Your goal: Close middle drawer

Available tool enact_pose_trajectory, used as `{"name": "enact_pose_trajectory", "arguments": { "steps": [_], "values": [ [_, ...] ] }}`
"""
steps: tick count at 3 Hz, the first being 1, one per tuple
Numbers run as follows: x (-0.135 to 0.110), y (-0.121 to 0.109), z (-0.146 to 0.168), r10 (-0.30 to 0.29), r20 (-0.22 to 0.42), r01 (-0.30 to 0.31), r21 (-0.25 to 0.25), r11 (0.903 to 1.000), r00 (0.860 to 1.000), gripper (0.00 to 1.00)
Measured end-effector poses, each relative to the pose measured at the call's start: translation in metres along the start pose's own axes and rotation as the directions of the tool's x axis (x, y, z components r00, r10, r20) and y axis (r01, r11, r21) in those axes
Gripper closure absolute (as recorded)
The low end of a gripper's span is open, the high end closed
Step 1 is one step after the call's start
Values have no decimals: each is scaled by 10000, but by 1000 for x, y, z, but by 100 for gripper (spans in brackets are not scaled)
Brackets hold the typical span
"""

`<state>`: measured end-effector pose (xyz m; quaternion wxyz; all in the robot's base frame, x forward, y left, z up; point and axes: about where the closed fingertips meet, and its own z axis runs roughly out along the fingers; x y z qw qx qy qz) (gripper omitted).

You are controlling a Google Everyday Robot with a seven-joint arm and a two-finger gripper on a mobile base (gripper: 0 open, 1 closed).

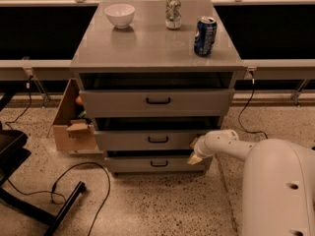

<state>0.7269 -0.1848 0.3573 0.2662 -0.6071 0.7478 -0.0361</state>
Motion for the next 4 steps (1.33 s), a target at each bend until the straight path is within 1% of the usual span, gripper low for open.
{"name": "enact_pose_trajectory", "arguments": {
  "steps": [1,2,3,4],
  "values": [
    [0,0,0,0,0,0,0,10000,10000,4],
    [0,0,0,0,0,0,0,10000,10000,27],
    [20,12,-30,-16,-369,17,41,10000,9993,58],
    [41,25,-77,-133,-960,145,114,9998,9953,81]
  ]
}}
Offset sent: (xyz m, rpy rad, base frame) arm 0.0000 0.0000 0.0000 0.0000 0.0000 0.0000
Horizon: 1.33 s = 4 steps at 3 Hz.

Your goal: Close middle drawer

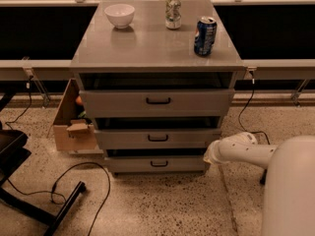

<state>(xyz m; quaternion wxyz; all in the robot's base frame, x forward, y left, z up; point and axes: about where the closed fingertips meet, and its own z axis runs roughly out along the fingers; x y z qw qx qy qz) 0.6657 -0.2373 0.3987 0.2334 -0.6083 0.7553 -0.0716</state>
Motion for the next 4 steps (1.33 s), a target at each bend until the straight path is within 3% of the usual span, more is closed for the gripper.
{"name": "enact_pose_trajectory", "arguments": {
  "steps": [1,2,3,4],
  "values": [
    [29,23,-72,-703,-811,668,-461,9967,9942,100],
    [50,22,-138,-1317,-1649,1153,-1053,9877,9775,100],
    [67,-15,-244,-1287,-2817,982,-1201,9879,9508,98],
    [71,-41,-309,-839,-3498,555,-903,9944,9331,75]
  ]
}}
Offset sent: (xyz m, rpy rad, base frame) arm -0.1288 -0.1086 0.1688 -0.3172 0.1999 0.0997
